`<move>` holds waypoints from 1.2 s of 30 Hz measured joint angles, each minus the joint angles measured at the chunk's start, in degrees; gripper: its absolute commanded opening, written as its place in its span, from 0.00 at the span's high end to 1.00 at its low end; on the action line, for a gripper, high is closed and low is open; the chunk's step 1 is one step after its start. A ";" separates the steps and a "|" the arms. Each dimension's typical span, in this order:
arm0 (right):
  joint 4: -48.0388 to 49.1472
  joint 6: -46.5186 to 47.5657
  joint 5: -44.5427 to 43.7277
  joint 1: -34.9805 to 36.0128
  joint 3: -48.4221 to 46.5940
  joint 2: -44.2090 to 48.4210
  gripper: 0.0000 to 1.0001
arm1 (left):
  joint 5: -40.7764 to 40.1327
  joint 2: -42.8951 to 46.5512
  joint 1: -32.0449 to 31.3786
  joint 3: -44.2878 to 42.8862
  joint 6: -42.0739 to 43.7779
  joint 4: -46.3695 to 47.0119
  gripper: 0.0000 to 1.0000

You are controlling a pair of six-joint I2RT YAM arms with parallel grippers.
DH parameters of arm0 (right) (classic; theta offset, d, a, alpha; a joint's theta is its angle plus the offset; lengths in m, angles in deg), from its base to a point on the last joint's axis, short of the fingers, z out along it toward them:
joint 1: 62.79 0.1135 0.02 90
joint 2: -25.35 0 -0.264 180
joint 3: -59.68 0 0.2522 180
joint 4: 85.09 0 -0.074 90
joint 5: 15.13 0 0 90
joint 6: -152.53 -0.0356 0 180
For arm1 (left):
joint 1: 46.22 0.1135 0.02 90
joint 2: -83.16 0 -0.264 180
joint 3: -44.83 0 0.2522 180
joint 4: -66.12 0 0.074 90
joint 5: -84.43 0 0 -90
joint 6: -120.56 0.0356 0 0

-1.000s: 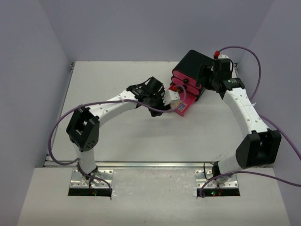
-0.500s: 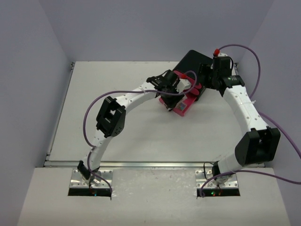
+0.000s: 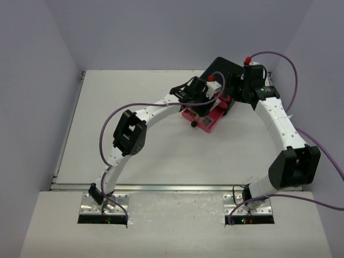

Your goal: Organize the makeup

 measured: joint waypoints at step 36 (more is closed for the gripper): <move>-1.18 -1.07 -0.20 0.00 3.17 1.19 0.03 | -3.64 -2.65 -0.37 -6.25 2.86 -16.90 0.81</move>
